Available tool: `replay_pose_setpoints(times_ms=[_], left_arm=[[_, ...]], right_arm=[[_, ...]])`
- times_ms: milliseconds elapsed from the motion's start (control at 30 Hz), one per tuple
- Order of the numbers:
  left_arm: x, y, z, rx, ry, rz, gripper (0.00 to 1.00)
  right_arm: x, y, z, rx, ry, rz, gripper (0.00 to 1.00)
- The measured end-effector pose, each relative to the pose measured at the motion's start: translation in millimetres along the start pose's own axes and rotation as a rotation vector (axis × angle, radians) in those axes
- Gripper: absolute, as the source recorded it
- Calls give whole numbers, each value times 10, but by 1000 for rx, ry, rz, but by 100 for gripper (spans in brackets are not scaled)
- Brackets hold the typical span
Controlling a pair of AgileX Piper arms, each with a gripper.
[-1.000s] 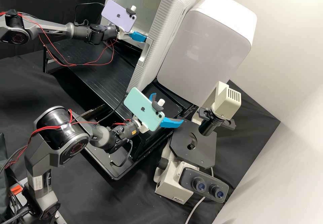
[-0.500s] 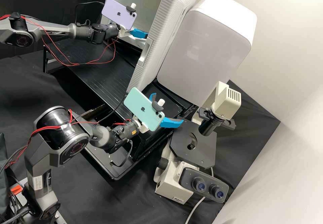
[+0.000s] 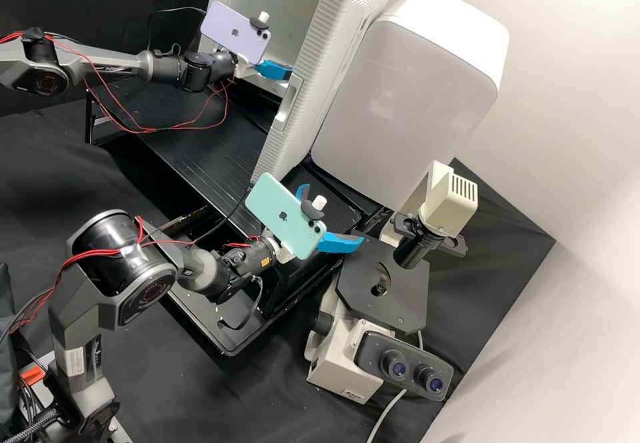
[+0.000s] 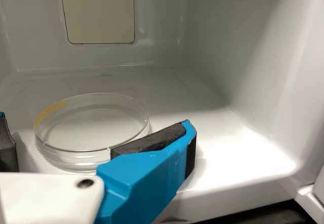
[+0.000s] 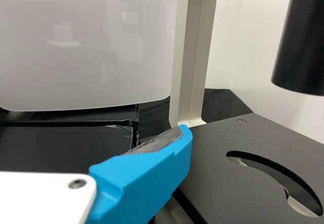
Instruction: Take the petri dish out of the incubator
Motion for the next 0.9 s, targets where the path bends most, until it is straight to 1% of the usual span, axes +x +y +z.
replay_pose_setpoints(times_ms=[267, 433, 900], left_arm=[[-6, -4, 11, 0, -2, -1, 100], [11, -45, 6, 6, 0, -6, 100], [16, -53, 5, 12, 0, -4, 100]], right_arm=[[0, 0, 0, 0, 0, 0, 100], [0, 0, 0, 0, 0, 0, 100], [0, 0, 0, 0, 0, 0, 100]])
